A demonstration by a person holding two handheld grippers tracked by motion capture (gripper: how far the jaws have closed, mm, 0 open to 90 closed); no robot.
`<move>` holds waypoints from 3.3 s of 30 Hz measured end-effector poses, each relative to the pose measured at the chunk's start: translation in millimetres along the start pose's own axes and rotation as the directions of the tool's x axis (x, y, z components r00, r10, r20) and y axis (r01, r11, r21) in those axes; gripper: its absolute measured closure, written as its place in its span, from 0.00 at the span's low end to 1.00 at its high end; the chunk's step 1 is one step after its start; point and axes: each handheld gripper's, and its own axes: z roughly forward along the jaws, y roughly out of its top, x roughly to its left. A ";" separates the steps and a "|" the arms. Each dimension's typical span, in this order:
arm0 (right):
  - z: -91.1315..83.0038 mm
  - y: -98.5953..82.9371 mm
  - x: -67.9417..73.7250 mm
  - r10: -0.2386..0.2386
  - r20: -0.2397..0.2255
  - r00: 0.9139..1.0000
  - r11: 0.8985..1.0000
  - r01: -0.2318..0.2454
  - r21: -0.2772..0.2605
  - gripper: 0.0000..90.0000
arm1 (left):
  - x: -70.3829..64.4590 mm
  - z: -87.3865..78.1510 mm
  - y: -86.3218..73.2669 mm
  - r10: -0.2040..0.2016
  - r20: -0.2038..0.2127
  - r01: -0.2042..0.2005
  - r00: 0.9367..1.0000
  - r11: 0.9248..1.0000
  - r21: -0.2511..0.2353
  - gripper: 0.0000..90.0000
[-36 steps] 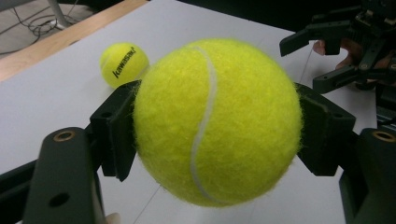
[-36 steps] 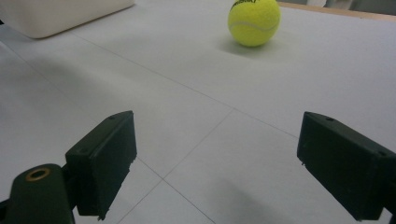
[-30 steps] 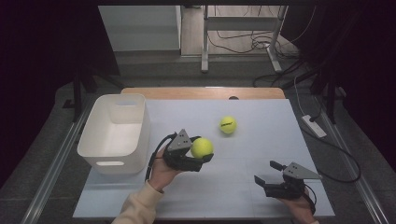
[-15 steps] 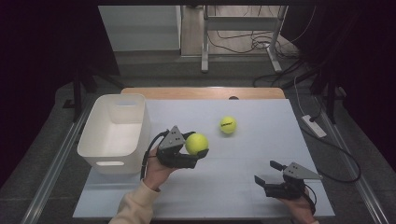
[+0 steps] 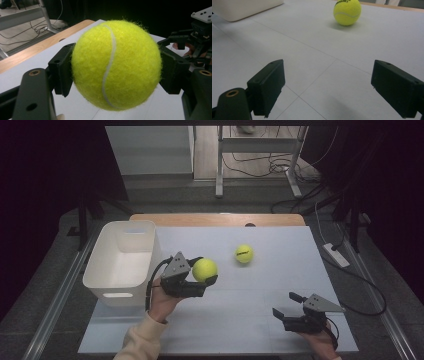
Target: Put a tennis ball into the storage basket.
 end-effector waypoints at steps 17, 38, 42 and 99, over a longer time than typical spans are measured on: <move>-0.2 -0.1 -0.3 0.008 0.006 1.000 1.000 -0.008 -0.004 0.13 | 7.3 -19.2 4.3 -0.020 -0.035 0.019 0.999 0.999 -0.050 0.30; -3.6 1.3 1.8 0.023 0.007 1.000 1.000 -0.023 -0.021 0.13 | 32.7 -45.7 16.3 -0.077 -0.108 0.067 0.991 0.993 -0.092 0.30; -4.0 1.2 0.9 0.024 0.007 1.000 0.999 -0.024 -0.024 0.14 | 34.0 -46.1 20.0 -0.061 -0.126 0.051 0.990 0.995 -0.083 0.30; -2.6 -0.2 2.3 -0.010 0.019 1.000 1.000 0.010 -0.015 0.14 | 92.8 -65.1 26.5 -0.117 -0.316 0.099 0.942 0.992 -0.072 0.30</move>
